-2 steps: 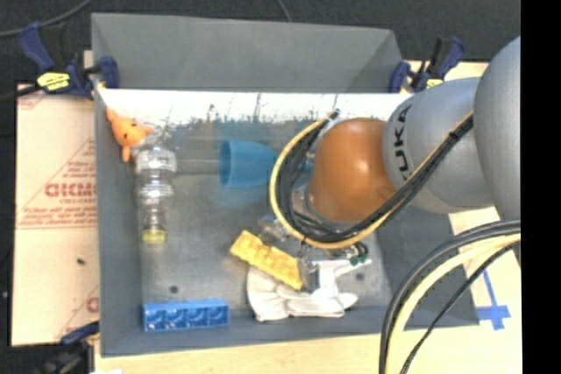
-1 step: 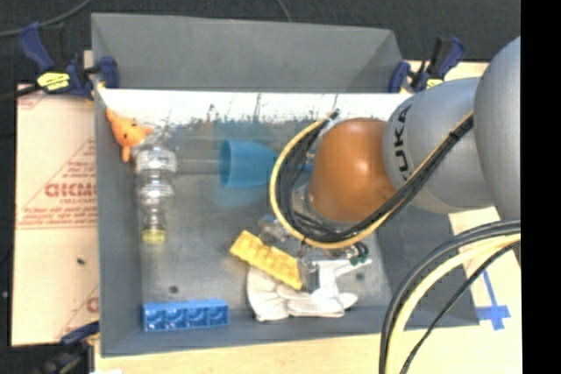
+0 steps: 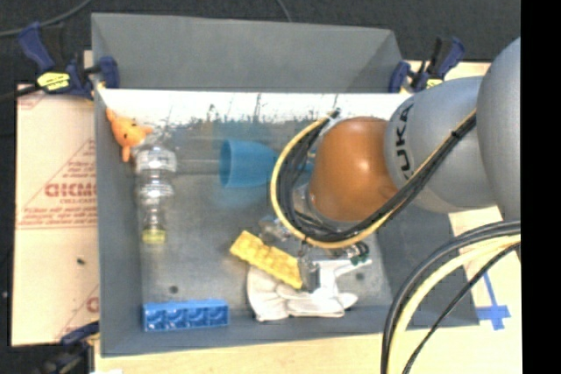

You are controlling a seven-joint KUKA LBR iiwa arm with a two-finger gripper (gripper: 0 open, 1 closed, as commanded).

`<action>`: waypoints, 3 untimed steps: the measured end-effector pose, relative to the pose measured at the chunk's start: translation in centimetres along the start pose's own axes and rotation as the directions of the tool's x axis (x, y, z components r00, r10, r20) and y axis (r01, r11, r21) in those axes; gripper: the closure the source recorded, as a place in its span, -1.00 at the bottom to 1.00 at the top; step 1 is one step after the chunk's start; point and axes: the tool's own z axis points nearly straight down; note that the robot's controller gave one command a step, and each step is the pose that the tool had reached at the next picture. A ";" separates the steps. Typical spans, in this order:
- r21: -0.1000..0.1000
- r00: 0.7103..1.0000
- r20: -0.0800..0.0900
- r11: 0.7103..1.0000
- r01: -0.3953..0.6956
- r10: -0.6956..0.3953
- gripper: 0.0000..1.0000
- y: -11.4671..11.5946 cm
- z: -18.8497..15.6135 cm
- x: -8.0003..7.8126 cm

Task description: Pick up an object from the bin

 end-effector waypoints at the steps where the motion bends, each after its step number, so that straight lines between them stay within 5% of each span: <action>1: -0.001 1.000 -0.004 1.000 0.000 0.000 1.00 0.0 -1.4 0.1; 3: 0.000 1.000 -0.002 1.000 -0.001 0.001 1.00 0.0 -5.0 0.0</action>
Offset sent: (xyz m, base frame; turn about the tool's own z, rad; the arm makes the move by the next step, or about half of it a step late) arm -0.0001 0.0001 0.0106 0.0000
